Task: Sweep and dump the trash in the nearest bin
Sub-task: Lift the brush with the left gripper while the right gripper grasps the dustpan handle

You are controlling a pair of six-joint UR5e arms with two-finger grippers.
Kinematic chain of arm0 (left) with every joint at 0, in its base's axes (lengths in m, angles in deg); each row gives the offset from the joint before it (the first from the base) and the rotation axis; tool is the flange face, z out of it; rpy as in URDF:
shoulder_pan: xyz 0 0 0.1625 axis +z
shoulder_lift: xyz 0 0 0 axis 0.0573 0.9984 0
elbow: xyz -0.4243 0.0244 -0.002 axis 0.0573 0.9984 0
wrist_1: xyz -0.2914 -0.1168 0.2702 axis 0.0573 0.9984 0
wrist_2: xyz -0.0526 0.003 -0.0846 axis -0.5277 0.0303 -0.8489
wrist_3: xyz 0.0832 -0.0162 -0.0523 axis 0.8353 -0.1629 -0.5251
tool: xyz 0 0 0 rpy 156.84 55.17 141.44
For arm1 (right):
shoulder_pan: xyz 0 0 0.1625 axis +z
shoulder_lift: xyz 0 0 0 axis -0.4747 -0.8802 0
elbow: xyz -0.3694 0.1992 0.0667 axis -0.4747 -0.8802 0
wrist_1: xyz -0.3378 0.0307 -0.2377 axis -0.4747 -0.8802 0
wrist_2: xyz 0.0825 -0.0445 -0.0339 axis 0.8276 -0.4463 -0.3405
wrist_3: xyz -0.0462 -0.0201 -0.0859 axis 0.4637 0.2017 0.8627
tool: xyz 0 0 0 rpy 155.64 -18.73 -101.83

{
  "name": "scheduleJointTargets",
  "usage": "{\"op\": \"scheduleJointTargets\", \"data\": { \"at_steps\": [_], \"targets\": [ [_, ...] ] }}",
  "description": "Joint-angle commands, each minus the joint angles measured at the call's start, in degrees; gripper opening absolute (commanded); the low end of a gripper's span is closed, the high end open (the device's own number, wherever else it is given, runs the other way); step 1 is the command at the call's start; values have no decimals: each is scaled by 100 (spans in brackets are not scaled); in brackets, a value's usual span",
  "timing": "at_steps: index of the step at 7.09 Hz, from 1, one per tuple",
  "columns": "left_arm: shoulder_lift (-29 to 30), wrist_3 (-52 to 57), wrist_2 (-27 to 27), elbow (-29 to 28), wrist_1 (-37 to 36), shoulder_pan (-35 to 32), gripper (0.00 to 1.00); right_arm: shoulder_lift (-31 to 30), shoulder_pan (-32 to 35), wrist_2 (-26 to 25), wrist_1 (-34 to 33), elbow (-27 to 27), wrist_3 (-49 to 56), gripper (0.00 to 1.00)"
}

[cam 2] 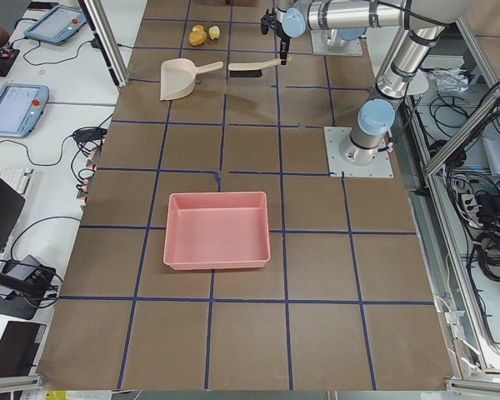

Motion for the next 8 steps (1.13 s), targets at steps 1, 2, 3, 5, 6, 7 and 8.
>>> {"op": "scheduleJointTargets", "data": {
  "at_steps": [1, 2, 3, 5, 6, 7, 8],
  "targets": [
    [-491, 105, 398, -18, 367, 611, 0, -15, 24, 161, -98, 74, 124, 100],
    [-554, 149, 419, -27, 508, 701, 0, 11, 67, 162, -230, 83, 142, 100],
    [-554, 150, 419, -122, 492, 781, 0, 125, 146, 162, -344, 83, 90, 100],
    [-554, 150, 419, -141, 509, 781, 0, 388, 811, 92, -784, 101, 63, 99],
    [-554, 150, 419, -150, 518, 781, 0, 772, 850, 100, -959, 83, 80, 98],
    [-554, 150, 419, -150, 518, 790, 0, 985, 920, 101, -1395, 127, 54, 98],
    [-554, 150, 419, -150, 518, 790, 0, 1135, 938, 170, -1835, 249, 28, 98]
  ]
}}
